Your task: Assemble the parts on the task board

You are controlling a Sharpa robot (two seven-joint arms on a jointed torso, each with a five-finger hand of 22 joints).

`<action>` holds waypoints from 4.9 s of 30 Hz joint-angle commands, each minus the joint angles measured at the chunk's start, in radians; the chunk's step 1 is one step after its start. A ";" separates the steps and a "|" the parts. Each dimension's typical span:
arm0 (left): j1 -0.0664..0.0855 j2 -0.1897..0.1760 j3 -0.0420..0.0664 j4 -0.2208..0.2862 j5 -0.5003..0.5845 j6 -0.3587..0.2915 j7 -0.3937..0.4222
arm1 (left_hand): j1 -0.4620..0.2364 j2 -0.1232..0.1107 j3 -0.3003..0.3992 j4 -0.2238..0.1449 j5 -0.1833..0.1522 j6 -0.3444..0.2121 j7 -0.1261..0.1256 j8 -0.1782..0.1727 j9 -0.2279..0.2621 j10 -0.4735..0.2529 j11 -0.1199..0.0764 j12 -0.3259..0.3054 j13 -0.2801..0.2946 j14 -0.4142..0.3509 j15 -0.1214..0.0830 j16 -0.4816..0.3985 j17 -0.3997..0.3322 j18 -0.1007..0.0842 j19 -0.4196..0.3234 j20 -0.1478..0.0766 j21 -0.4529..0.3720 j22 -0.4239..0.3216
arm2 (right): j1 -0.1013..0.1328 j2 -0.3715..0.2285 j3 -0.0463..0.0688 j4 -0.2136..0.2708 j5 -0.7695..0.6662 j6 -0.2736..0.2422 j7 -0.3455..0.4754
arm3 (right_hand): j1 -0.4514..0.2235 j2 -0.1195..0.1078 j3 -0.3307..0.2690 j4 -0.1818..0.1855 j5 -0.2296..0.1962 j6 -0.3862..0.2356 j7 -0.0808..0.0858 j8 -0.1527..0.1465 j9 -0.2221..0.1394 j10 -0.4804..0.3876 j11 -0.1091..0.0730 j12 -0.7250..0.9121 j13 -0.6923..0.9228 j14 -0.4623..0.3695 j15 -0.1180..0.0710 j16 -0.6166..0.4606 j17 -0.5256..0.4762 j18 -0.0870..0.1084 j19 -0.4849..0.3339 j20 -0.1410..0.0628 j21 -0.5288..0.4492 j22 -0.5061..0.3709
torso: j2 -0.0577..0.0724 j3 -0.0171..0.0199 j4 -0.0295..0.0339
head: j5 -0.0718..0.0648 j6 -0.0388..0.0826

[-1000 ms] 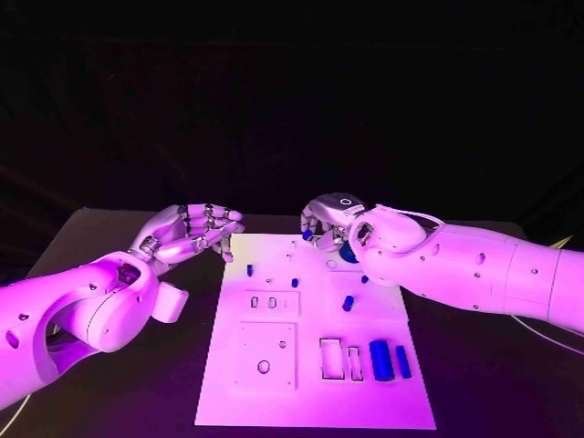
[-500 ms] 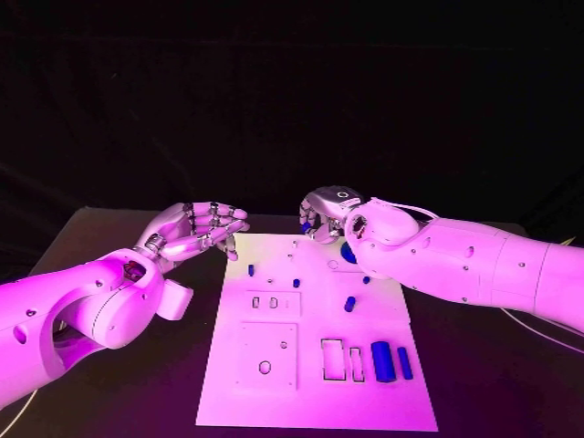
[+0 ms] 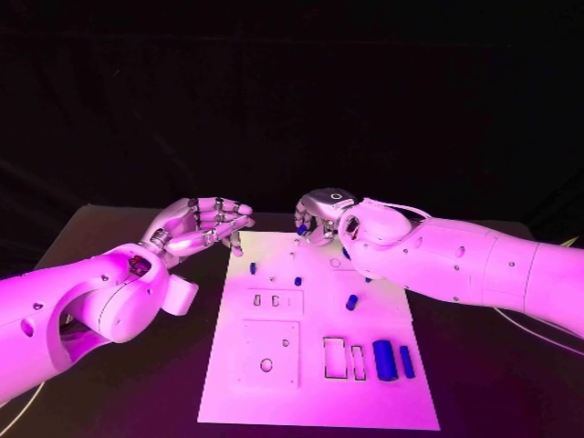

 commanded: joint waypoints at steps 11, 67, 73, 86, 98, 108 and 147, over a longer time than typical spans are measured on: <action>0.006 0.004 0.001 0.002 0.000 0.017 0.005 | -0.004 0.002 0.006 -0.002 -0.003 -0.008 0.054 -0.004 0.002 -0.009 0.000 -0.004 -0.002 -0.010 0.002 -0.008 -0.002 0.004 -0.008 0.001 0.008 0.002 | -0.008 0.015 -0.003 -0.010 -0.007 0.044 0.004 | -0.007 0.002 -0.001 0.006 0.007 -0.006 -0.002 0.036 0.091 -0.009 0.001 -0.007 0.000 0.005 0.001 -0.004 0.002 -0.016 0.006 0.004 0.002 0.001 | 0.002 0.0000 -0.0018 | 0.004 -0.004; 0.010 0.004 0.001 0.001 0.000 0.029 0.003 | -0.005 0.003 0.006 -0.002 -0.003 -0.011 0.055 -0.005 0.002 -0.012 0.001 -0.005 -0.002 -0.013 0.003 -0.012 -0.004 0.004 -0.013 0.003 0.012 0.004 | -0.024 0.052 -0.009 -0.057 0.005 0.085 0.014 | -0.023 -0.070 -0.020 0.015 0.005 -0.209 0.021 -0.103 0.068 -0.217 0.052 -0.056 -0.029 -0.069 0.042 -0.072 0.015 0.034 -0.120 0.042 -0.214 -0.265 | 0.004 -0.0040 -0.0028 | 0.009 -0.014; 0.010 0.003 0.001 0.000 0.000 0.029 0.003 | -0.005 0.004 0.006 -0.002 -0.003 -0.011 0.055 -0.006 0.002 -0.013 0.001 -0.005 -0.002 -0.013 0.003 -0.012 -0.004 0.004 -0.014 0.003 0.012 0.005 | -0.024 0.040 -0.009 -0.044 0.008 0.092 0.012 | -0.002 -0.068 -0.062 0.023 0.004 -0.238 0.013 -0.127 0.072 -0.283 0.062 -0.047 -0.046 -0.088 0.050 -0.091 -0.015 0.051 -0.148 0.051 -0.314 -0.372 | 0.004 -0.0044 -0.0036 | 0.010 -0.014; 0.011 -0.003 0.001 -0.009 0.003 0.022 0.001 | -0.004 0.005 0.006 -0.004 -0.003 -0.013 0.055 -0.007 0.002 -0.015 0.002 -0.007 -0.003 -0.015 0.004 -0.014 -0.005 0.004 -0.017 0.004 0.014 0.005 | -0.014 -0.116 -0.008 0.124 0.241 -0.015 0.047 | 0.114 -0.059 -0.166 0.045 -0.016 -0.185 0.029 -0.147 0.074 -0.314 0.043 0.015 -0.093 -0.206 0.039 -0.257 -0.173 0.066 -0.220 0.046 -0.563 -0.565 | 0.000 -0.0004 -0.0165 | 0.017 -0.002; 0.010 -0.001 0.000 -0.027 0.006 0.024 0.001 | -0.002 0.006 0.007 -0.006 -0.003 -0.018 0.056 -0.010 0.002 -0.023 0.004 -0.010 -0.005 -0.018 0.005 -0.017 -0.006 0.004 -0.022 0.005 0.017 0.007 | -0.006 -0.209 -0.007 0.185 0.559 -0.061 0.170 | 0.260 -0.001 -0.084 -0.101 -0.022 -0.158 0.023 -0.175 0.035 -0.268 0.042 -0.043 -0.102 -0.230 0.077 -0.456 -0.393 0.048 -0.552 0.068 -0.722 -0.599 | -0.009 0.0105 -0.0313 | 0.022 0.005; 0.010 -0.002 -0.002 -0.036 0.006 0.033 -0.004 | -0.001 0.006 0.008 -0.007 -0.003 -0.019 0.057 -0.010 0.002 -0.024 0.004 -0.011 -0.005 -0.019 0.005 -0.017 -0.006 0.004 -0.022 0.005 0.018 0.008 | -0.001 -0.274 -0.006 0.220 0.648 -0.114 0.202 | 0.157 -0.027 -0.097 -0.107 -0.014 -0.002 0.048 -0.124 0.022 0.048 0.017 -0.014 -0.086 0.096 0.002 -0.261 -0.284 0.064 -0.231 0.017 -0.419 -0.421 | -0.013 0.0159 -0.0371 | 0.018 0.003; 0.009 0.010 -0.005 -0.045 0.006 0.062 -0.021 | 0.002 0.010 0.010 -0.010 -0.003 -0.020 0.057 -0.011 0.002 -0.025 0.004 -0.011 -0.006 -0.021 0.006 -0.019 -0.008 0.005 -0.026 0.006 0.021 0.009 | -0.005 -0.286 -0.007 0.180 0.154 0.096 -0.028 | 0.169 -0.091 -0.479 0.294 0.069 -0.306 0.032 0.016 0.235 -0.035 -0.006 1.018 0.874 0.158 -0.005 0.850 0.466 -0.085 0.121 0.016 0.238 0.396 | -0.013 0.0174 -0.0423 | 0.008 0.002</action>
